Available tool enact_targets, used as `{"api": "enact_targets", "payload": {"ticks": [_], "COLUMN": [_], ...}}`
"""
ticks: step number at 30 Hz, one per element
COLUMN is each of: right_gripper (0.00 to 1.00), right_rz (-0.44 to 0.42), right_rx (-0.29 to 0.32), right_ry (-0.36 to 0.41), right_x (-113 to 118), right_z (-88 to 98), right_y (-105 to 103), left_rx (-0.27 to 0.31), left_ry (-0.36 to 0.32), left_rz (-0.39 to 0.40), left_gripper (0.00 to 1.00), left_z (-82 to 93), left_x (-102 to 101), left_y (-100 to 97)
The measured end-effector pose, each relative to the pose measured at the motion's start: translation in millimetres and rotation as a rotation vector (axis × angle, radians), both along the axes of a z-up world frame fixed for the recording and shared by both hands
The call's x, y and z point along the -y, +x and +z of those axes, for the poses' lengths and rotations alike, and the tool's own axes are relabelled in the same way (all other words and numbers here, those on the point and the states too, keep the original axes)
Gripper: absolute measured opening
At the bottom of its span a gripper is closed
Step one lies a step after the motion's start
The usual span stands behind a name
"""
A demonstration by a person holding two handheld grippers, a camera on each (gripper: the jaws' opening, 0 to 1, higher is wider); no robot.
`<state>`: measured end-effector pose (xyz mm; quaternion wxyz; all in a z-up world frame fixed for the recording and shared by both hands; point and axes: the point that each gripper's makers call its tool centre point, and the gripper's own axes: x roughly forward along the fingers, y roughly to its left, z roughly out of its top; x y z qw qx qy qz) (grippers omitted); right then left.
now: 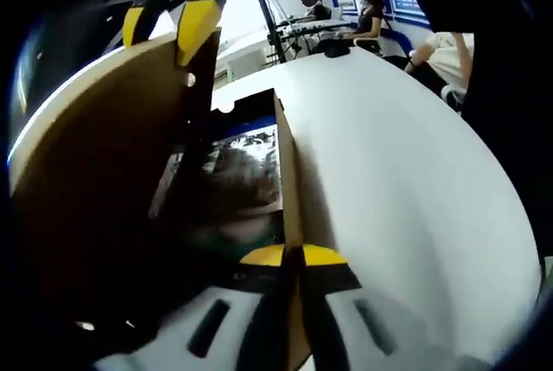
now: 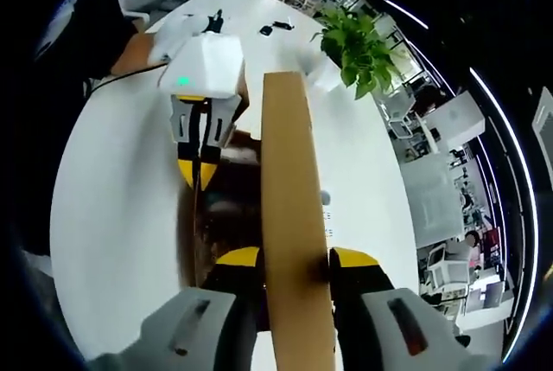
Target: Operate the shoe box by opening the lid, removing the specified soft item, and placing it in the target area until the item is outside and the box remains undamaged.
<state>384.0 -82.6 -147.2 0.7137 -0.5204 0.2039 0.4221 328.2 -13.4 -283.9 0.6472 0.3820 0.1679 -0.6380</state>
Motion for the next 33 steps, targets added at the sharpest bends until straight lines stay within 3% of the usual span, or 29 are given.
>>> {"api": "enact_targets", "payload": {"ticks": [11,28,33], "right_gripper": [0.29,0.29,0.28], "right_rz": [-0.033,-0.064,-0.062], "right_rx": [0.066,0.103,0.154], "right_ry": [0.021,0.047,0.041], "right_x": [1,1,1], "right_z": [13.6,18.9,18.2], "right_y": [12,24,25], "left_rx": [-0.006,-0.017,-0.013], "left_ry": [-0.005,-0.011,-0.015], "left_rz": [0.001,0.007,0.003], "left_gripper": [0.04,0.04,0.05], "left_z": [0.3,0.4,0.5], "left_x": [0,1,1], "left_y": [-0.2,-2.0,-1.5]}}
